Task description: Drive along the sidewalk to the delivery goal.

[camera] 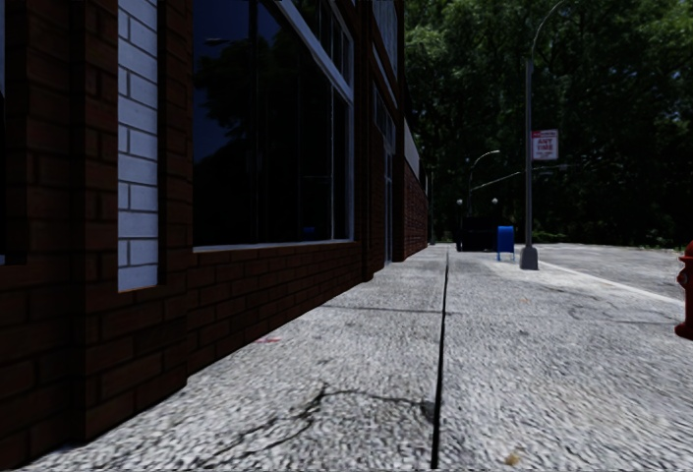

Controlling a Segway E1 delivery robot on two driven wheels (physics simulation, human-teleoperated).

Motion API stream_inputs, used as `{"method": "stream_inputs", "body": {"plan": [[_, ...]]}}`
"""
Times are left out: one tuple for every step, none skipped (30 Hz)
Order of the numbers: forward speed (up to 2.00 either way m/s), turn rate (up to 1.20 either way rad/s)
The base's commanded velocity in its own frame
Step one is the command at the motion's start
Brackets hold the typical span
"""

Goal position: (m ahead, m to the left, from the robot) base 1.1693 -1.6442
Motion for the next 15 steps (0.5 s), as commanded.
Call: {"method": "stream_inputs", "body": {"plan": [[1.87, 0.00], [1.87, 0.00], [1.87, 0.00], [1.87, 0.00], [1.87, 0.00], [1.87, 0.00], [1.87, 0.00], [1.87, -0.33], [1.87, -1.03], [1.87, -1.20], [1.87, -1.20], [1.87, -1.20], [1.87, -1.20], [1.87, -1.20], [1.87, -1.20]]}}
